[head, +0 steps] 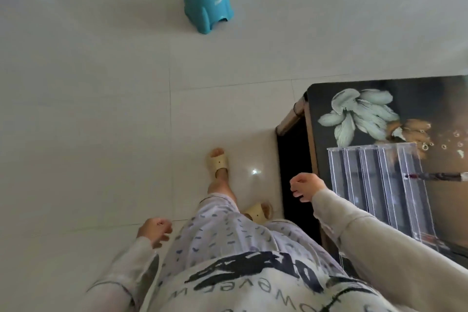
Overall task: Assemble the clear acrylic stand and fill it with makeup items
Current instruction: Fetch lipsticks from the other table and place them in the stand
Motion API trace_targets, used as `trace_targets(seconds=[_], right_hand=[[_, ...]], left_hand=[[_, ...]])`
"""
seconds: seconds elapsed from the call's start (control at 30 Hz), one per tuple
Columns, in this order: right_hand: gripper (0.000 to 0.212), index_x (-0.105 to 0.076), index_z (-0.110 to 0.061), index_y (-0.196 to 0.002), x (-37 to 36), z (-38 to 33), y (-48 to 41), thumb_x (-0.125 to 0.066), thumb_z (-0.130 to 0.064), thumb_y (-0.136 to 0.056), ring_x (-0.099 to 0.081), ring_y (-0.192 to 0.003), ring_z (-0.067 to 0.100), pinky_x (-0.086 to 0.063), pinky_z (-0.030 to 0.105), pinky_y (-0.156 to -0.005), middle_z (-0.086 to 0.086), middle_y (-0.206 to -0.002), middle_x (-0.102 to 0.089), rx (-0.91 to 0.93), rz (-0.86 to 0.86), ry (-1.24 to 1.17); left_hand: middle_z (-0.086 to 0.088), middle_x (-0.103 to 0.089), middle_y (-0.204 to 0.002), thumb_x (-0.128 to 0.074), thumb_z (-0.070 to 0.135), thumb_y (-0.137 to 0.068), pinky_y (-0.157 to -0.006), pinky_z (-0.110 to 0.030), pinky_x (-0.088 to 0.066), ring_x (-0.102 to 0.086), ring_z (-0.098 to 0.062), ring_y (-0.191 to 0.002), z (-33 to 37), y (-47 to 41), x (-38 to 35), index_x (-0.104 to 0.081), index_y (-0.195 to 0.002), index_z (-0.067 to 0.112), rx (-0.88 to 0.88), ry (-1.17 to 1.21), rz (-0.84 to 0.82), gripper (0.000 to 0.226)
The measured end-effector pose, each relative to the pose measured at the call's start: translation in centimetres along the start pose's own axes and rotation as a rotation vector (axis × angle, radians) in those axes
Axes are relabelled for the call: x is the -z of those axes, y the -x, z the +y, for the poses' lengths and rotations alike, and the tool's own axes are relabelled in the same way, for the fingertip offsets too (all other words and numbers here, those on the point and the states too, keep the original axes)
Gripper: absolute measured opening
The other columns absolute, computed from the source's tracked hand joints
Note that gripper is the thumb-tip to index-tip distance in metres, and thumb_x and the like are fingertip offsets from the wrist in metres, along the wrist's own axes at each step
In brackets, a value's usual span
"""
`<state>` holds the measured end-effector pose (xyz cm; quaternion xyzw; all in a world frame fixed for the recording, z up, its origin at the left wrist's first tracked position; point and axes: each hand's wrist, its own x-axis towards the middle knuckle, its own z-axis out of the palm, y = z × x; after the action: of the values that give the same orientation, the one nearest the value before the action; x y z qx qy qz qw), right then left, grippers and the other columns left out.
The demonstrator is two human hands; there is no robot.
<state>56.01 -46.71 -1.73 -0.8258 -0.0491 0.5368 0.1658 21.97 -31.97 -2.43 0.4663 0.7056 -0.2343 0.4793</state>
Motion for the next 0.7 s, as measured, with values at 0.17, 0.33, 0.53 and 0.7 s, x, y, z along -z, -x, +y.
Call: trace_targets(seconds=[0.17,0.33,0.53,0.7], right_hand=[[0.021,-0.056,-0.017,-0.071,-0.6,-3.1,-1.6,-0.047,-0.005,-0.086,-0.054,-0.072,0.025,-0.042,0.024,-0.052,0.012,-0.081,-0.059,-0.023,-0.012,0.074],[0.022,-0.055,-0.015,-0.069,-0.8,-4.9,-3.5,-0.05,0.001,-0.084,-0.047,-0.051,0.017,-0.037,0.022,-0.047,0.006,-0.064,-0.054,-0.161,0.025,0.02],[0.027,-0.057,-0.012,-0.062,-0.4,-6.4,-4.5,-0.049,0.002,-0.084,-0.051,-0.05,0.019,-0.039,0.021,-0.052,0.006,-0.058,-0.055,-0.289,0.096,-0.155],[0.028,-0.057,-0.017,-0.061,1.3,-9.8,-6.0,-0.05,-0.002,-0.083,-0.053,-0.054,0.02,-0.042,0.025,-0.056,0.007,-0.063,-0.058,-0.311,0.125,-0.22]], left_hand=[[-0.012,-0.062,-0.087,-0.053,0.01,-0.089,-0.053,-0.022,-0.039,-0.054,-0.022,-0.066,4.3,-1.8,2.1,-0.054,-0.061,0.013,-0.017,0.047,-0.007,0.028],[-0.007,-0.062,-0.074,-0.051,0.009,-0.086,-0.054,-0.021,-0.04,-0.056,-0.021,-0.064,13.0,-4.3,6.6,-0.058,-0.066,0.016,-0.116,-0.028,-0.015,0.022],[-0.001,-0.056,-0.066,-0.046,0.004,-0.089,-0.047,-0.018,-0.032,-0.048,-0.012,-0.053,25.2,-6.4,11.2,-0.052,-0.062,0.018,-0.262,0.004,-0.047,0.031],[0.003,-0.055,-0.066,-0.046,0.006,-0.09,-0.034,-0.009,-0.034,-0.053,0.0,-0.037,33.6,-7.2,13.0,-0.051,-0.062,0.019,-0.348,-0.078,-0.04,0.03]])
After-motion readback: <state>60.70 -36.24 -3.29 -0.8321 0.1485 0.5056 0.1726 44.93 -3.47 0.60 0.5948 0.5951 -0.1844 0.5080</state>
